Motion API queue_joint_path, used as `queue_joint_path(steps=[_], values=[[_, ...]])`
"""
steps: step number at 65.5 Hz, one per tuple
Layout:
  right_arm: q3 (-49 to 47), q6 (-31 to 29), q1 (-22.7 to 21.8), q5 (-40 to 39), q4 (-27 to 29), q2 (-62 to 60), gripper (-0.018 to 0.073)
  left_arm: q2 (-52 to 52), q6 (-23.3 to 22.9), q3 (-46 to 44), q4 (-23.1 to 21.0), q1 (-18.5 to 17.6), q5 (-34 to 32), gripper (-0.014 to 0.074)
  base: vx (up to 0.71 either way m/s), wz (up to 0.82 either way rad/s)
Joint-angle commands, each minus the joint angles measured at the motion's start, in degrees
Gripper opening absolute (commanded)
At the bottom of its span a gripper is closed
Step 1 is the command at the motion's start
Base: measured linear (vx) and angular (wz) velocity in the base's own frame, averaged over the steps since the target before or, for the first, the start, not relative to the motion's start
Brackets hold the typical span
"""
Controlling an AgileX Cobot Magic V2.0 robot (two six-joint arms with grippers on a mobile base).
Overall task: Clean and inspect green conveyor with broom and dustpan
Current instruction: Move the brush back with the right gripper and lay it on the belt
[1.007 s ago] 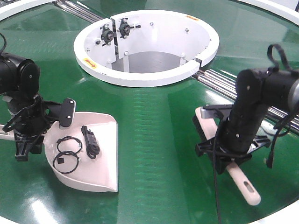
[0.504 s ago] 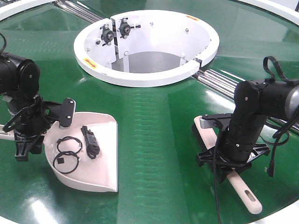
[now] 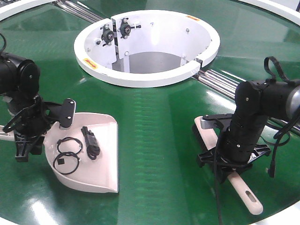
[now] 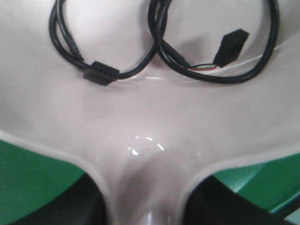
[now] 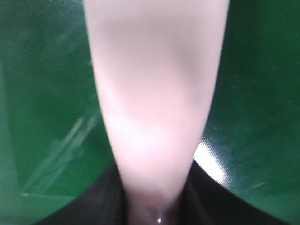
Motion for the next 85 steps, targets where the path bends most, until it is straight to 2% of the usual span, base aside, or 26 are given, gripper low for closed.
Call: queue_joint_path(steps=[1,19,32,45,67,85], values=[[-1.08,-0.78,-0.37,0.25,0.13,-2.18,0.0141,-2.64,-0.19,-1.67,-0.62,-0.23,0.56,-0.0006,0.00,0.00],[-1.08,-0.97,-0.37,0.32,0.08,-2.18,0.0239,-2.64,-0.19,-1.67,-1.38,-0.23,1.23,0.0008,0.00,0.00],[-1.08,-0.97,-0.37,0.27,0.08,-2.18,0.0298,-2.70,-0.19,-1.67,-1.60,-0.23,2.11,0.0062,0.00,0.00],[-1.08,-0.97,-0.37,0.17,-0.04,-2.18,0.0312,-2.81,-0.19,-1.67,-3.06,-0.23,2.70,0.0148,0.00,0.00],[-1.08,-1.30,-0.37,-0.77,-1.48,-2.78,0.0312,-5.29,-0.50,-1.67,-4.50,-0.18,2.41,0.0355,0.00,0.00],[-1.08,-1.30,-0.37,-0.97,-1.89,-5.74,0.0314,-8.08,-9.78,-1.67,-5.91,-0.05,1.67,0.0465,0.00,0.00]])
